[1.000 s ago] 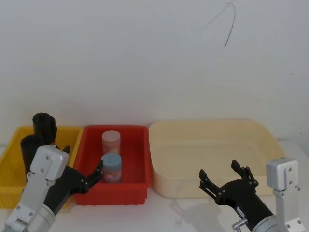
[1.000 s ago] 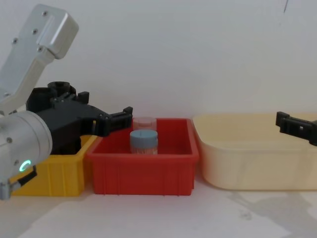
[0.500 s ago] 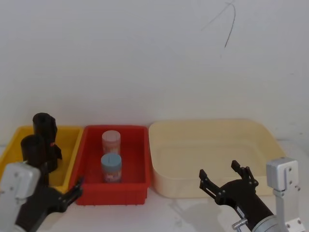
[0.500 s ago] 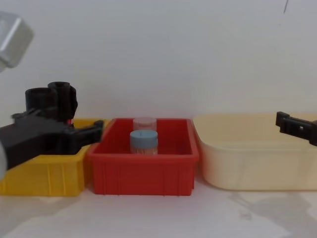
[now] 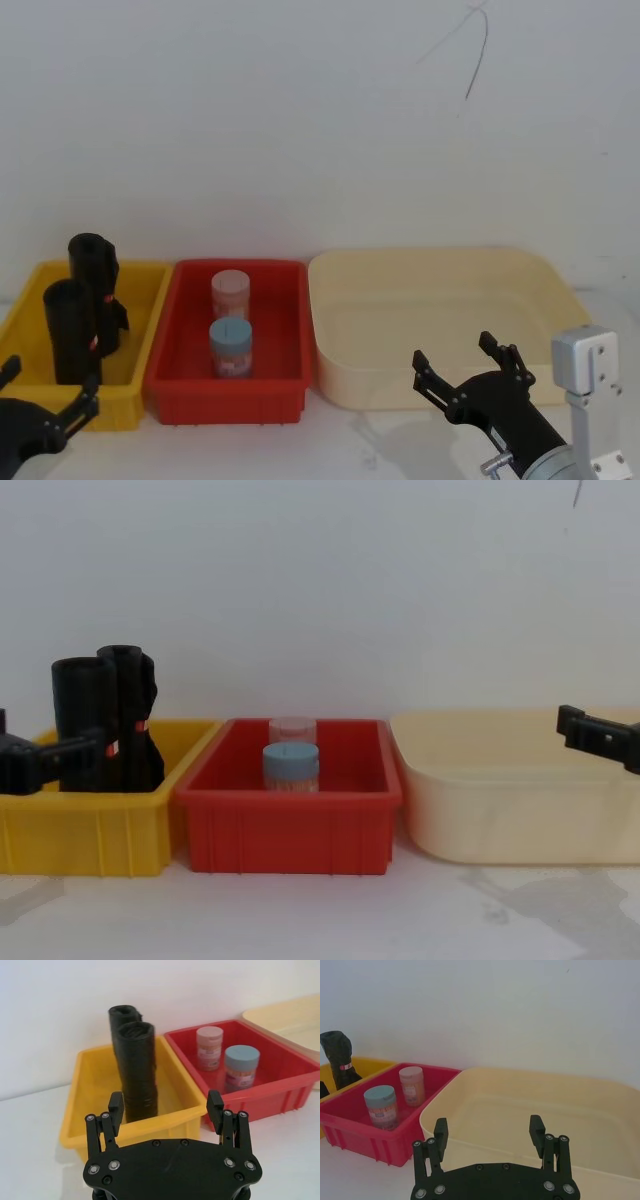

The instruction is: Pick up the garbage bag with the one hand and transfer it to the other hand.

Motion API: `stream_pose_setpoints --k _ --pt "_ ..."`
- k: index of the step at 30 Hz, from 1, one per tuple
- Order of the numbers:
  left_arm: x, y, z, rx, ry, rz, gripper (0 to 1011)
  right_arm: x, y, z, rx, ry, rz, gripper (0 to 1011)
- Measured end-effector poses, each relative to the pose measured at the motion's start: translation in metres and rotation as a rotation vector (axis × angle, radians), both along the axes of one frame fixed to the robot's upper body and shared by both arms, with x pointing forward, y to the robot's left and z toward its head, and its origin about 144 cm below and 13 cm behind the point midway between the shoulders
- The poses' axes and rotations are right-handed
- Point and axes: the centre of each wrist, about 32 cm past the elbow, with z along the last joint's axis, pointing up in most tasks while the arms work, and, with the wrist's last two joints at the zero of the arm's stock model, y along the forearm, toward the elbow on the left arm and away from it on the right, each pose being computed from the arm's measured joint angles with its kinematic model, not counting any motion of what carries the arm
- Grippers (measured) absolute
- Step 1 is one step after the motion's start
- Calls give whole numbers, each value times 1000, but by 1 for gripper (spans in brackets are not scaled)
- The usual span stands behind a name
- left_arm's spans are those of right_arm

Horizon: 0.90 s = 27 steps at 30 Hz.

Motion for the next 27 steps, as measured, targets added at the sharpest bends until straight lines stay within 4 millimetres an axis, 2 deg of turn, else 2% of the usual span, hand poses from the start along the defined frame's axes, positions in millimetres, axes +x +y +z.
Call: stream_pose_setpoints --k 10,27 --pt "21 13 4 -10 7 21 1001 0 0 0 0 0 0 1000" --pt "70 11 9 31 17 3 1001 0 0 0 0 0 0 1000"
